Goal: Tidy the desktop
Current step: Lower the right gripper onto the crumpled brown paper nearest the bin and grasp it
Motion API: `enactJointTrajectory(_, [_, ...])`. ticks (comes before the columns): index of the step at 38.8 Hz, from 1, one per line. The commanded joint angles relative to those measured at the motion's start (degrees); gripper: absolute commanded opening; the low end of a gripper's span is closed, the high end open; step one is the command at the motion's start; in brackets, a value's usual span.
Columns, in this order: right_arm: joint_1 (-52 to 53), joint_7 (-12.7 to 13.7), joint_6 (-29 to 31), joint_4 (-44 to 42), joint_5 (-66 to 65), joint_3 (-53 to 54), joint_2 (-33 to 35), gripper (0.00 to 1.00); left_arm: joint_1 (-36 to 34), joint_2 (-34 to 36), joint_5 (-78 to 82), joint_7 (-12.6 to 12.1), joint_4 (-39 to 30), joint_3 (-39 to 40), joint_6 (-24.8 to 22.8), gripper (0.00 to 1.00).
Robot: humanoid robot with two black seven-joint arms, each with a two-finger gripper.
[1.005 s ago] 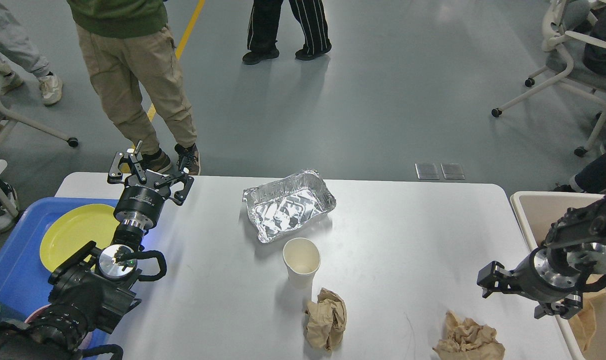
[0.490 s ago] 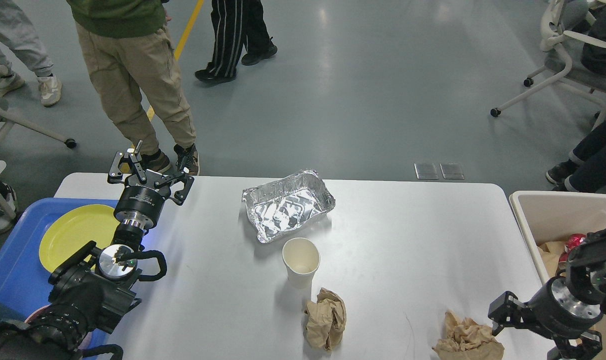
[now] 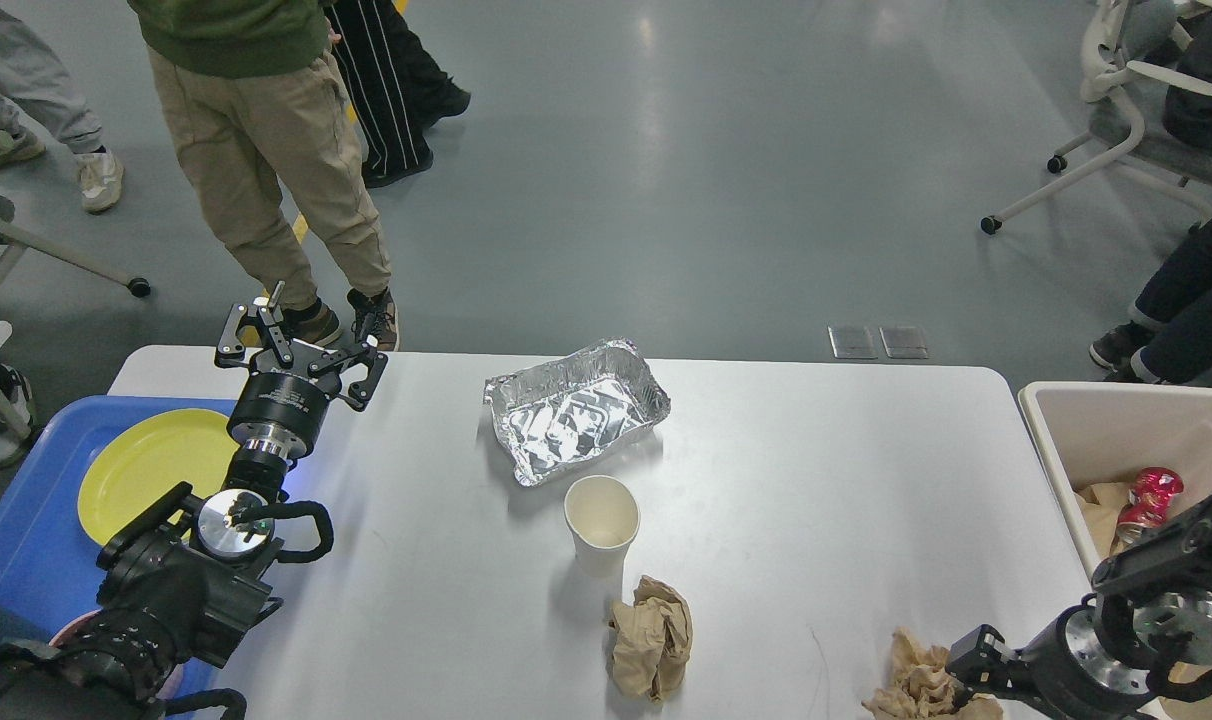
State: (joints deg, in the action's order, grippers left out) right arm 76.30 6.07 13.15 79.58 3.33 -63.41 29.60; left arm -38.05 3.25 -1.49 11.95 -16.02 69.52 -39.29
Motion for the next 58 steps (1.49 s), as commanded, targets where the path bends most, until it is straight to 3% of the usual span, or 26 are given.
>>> enactJointTrajectory(1, [-4.1,0.0,-4.8,-0.2,0.0,4.1,-0.1,1.00,0.0,0.0,0.0,0.0,0.0,0.0,0.0,0.96])
enactJointTrajectory(6, [-6.3,-0.1,-7.4,-0.2,0.0,6.6,-0.2,1.00,0.0,0.0,0.0,0.0,-0.1,0.0,0.0,0.96])
enactJointTrajectory(17, [-7.7,-0.1,-9.7,-0.2,-0.1,6.8,-2.1,0.82,0.0,0.0,0.0,0.0,0.0,0.0,0.0,0.96])
enactJointTrajectory(34, [-7.9,-0.2,-11.0,-0.8,0.1,8.0,-2.3,0.99,0.0,0.0,0.0,0.0,0.0,0.0,0.0,0.96])
enactJointTrajectory(45, [-8.1,-0.2,-12.9,-0.8,0.7,8.5,-2.4,0.97,0.0,0.0,0.0,0.0,-0.1,0.0,0.0,0.96])
enactJointTrajectory(46, [-8.1,-0.2,-12.9,-0.8,0.7,8.5,-2.4,0.95,0.0,0.0,0.0,0.0,-0.1,0.0,0.0,0.96])
enactJointTrajectory(50, [-8.0,-0.2,-12.9,-0.5,0.6,8.5,-2.4,0.63,0.0,0.0,0.0,0.0,0.0,0.0,0.0,0.96])
enactJointTrajectory(51, [-8.0,-0.3,-12.9,-0.5,0.5,8.5,-2.4,0.49,0.0,0.0,0.0,0.0,-0.1,0.0,0.0,0.96])
enactJointTrajectory(53, [-8.0,-0.2,-13.0,-0.6,0.3,8.5,-2.9,0.01,0.0,0.0,0.0,0.0,-0.1,0.0,0.0,0.96])
enactJointTrajectory(58, [-7.8,-0.1,-13.2,-0.5,-0.3,8.4,-3.8,0.00,0.0,0.0,0.0,0.0,-0.1,0.0,0.0,0.96])
